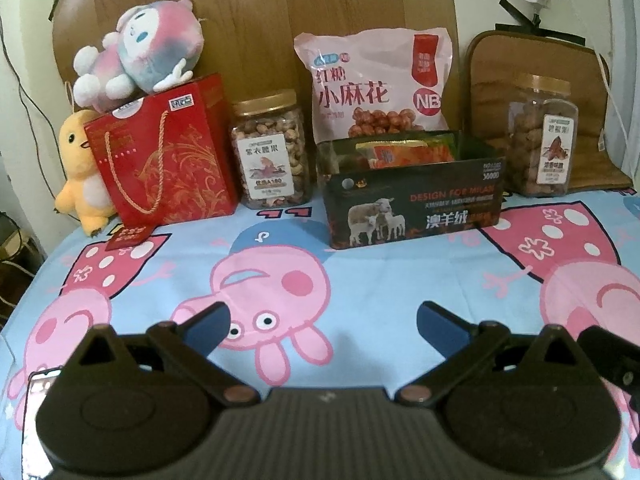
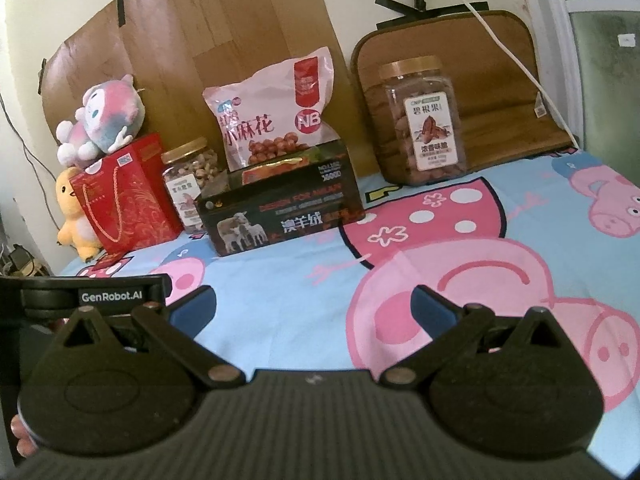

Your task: Organize snacks

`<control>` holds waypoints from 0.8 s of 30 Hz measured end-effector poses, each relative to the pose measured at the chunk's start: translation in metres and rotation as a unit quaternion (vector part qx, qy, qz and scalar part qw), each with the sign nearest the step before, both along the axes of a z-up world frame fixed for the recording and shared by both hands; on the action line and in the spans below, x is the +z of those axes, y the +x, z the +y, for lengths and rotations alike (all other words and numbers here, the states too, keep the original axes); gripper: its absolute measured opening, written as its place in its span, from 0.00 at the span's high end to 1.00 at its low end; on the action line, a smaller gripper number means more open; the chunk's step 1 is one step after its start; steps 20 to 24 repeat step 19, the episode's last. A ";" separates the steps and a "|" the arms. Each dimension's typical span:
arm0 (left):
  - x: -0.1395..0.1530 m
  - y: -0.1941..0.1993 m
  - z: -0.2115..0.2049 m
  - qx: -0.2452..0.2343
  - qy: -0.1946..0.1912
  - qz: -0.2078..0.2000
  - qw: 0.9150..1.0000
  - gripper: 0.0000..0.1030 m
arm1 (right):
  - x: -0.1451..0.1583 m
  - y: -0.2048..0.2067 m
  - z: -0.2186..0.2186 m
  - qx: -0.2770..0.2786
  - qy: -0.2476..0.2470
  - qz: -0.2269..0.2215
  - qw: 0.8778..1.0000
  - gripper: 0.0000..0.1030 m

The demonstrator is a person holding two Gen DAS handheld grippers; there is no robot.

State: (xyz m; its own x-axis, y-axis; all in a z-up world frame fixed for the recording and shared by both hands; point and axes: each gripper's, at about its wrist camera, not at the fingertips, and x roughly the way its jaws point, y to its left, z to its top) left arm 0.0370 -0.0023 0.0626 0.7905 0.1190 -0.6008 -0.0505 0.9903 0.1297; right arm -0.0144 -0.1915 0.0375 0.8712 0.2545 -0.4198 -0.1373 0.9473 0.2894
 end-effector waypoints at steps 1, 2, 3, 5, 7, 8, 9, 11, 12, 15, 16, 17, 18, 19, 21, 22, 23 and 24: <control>-0.001 0.002 0.000 -0.001 -0.001 0.001 1.000 0.00 | 0.000 0.002 0.000 0.000 -0.002 0.001 1.000 0.00; -0.001 0.004 0.001 -0.002 -0.002 0.002 1.000 0.00 | 0.000 0.004 0.000 -0.001 -0.003 0.001 1.000 0.00; -0.002 0.006 0.001 -0.003 -0.002 0.003 1.000 0.00 | 0.000 0.006 0.001 -0.002 -0.005 0.001 1.000 0.00; -0.003 0.010 0.001 -0.003 -0.005 0.004 1.000 0.00 | 0.000 0.009 0.001 -0.004 -0.008 0.001 1.000 0.00; -0.004 0.013 0.002 -0.003 -0.007 0.004 1.000 0.00 | 0.001 0.013 0.002 -0.005 -0.013 0.000 1.000 0.00; -0.005 0.015 0.003 -0.003 -0.009 0.005 1.000 0.00 | 0.001 0.015 0.002 -0.006 -0.016 0.000 1.000 0.00; -0.005 0.017 0.003 -0.003 -0.011 0.007 1.000 0.00 | 0.001 0.016 0.003 -0.007 -0.019 -0.001 1.000 0.00; -0.007 0.021 0.004 -0.004 -0.014 0.011 1.000 0.00 | 0.001 0.020 0.004 -0.009 -0.023 0.000 1.000 0.00; -0.008 0.023 0.005 -0.006 -0.014 0.012 1.000 0.00 | 0.000 0.022 0.004 -0.010 -0.024 0.001 1.000 0.00; -0.009 0.029 0.005 -0.020 -0.020 0.013 1.000 0.00 | -0.001 0.027 0.004 -0.013 -0.030 0.003 0.999 0.00; -0.008 0.030 0.005 -0.028 -0.024 0.012 0.999 0.00 | 0.000 0.029 0.005 -0.013 -0.033 0.004 0.999 0.00; -0.007 0.032 0.005 -0.036 -0.030 0.008 0.999 0.00 | 0.000 0.031 0.004 -0.014 -0.036 0.004 0.999 0.00; -0.006 0.034 0.005 -0.040 -0.033 0.005 0.999 0.00 | 0.000 0.033 0.004 -0.017 -0.041 0.003 0.999 0.00; -0.005 0.037 0.005 -0.044 -0.035 -0.002 0.998 0.00 | 0.000 0.035 0.004 -0.020 -0.047 0.002 0.999 0.00; -0.005 0.037 0.005 -0.044 -0.035 -0.002 0.998 0.00 | 0.000 0.035 0.004 -0.020 -0.047 0.002 0.999 0.00; -0.005 0.037 0.005 -0.044 -0.035 -0.002 0.998 0.00 | 0.000 0.035 0.004 -0.020 -0.047 0.002 0.999 0.00; -0.005 0.037 0.005 -0.044 -0.035 -0.002 0.998 0.00 | 0.000 0.035 0.004 -0.020 -0.047 0.002 0.999 0.00; -0.005 0.037 0.005 -0.044 -0.035 -0.002 0.998 0.00 | 0.000 0.035 0.004 -0.020 -0.047 0.002 0.999 0.00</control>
